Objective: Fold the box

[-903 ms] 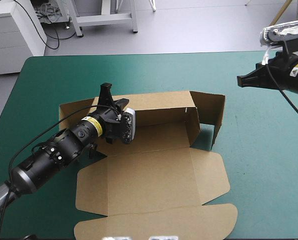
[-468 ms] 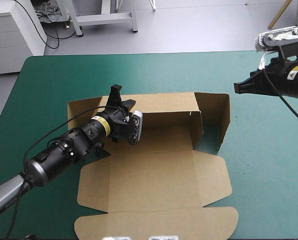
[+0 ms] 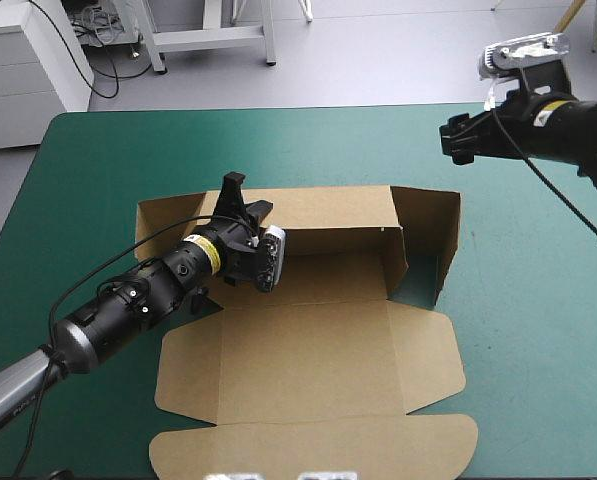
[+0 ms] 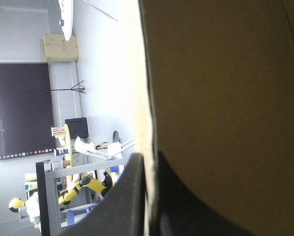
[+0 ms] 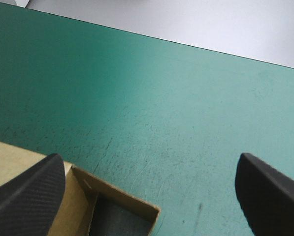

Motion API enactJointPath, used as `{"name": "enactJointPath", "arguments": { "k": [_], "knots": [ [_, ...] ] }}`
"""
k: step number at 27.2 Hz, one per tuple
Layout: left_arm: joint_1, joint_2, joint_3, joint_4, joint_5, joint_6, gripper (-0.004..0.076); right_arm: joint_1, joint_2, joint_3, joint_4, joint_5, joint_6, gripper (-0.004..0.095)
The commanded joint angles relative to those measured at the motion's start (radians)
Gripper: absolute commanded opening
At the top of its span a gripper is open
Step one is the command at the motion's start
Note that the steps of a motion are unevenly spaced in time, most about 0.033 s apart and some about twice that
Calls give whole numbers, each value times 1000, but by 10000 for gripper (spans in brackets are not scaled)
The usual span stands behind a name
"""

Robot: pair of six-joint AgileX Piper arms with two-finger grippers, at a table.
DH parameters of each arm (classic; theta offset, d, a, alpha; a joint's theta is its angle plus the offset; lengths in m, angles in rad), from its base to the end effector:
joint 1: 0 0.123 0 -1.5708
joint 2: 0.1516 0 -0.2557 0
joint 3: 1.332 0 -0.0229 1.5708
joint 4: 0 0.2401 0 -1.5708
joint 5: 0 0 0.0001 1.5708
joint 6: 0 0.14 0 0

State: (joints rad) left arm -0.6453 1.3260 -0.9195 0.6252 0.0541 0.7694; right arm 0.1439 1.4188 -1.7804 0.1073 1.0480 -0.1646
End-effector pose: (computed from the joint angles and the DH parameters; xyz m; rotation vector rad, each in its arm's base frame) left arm 0.2760 -0.2022 0.2742 1.6672 1.0502 0.5259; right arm 0.3163 0.0590 0.4251 -0.3281 2.1420 0.1197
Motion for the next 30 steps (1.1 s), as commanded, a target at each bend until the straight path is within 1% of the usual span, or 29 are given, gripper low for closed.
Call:
{"name": "enactJointPath", "arguments": {
  "k": [1, 5, 9, 14, 23, 26, 30],
  "knots": [
    [-6, -14, -11, 0, -36, -6, -10, -6, 71, -96, 9, -78, -16, 875],
    [-6, -14, -11, 0, -36, -6, -10, -6, 200, -215, 9, -83, -16, 875],
    [-6, -14, -11, 0, -36, -6, -10, -6, 332, -358, 36, -78, -12, 875],
    [-6, -14, -11, 0, -31, -6, -10, -6, 453, -451, 63, -8, 2, 874],
    [-6, -14, -11, -10, -29, -9, -10, -6, 558, -455, 76, 147, 9, 874],
    [-6, -14, -11, -10, -31, -15, -10, -6, 556, -434, 72, 156, 39, 873],
    [-6, -14, -11, -10, -48, -15, -10, -6, 487, -320, 52, 156, 39, 874]
  ]
}}
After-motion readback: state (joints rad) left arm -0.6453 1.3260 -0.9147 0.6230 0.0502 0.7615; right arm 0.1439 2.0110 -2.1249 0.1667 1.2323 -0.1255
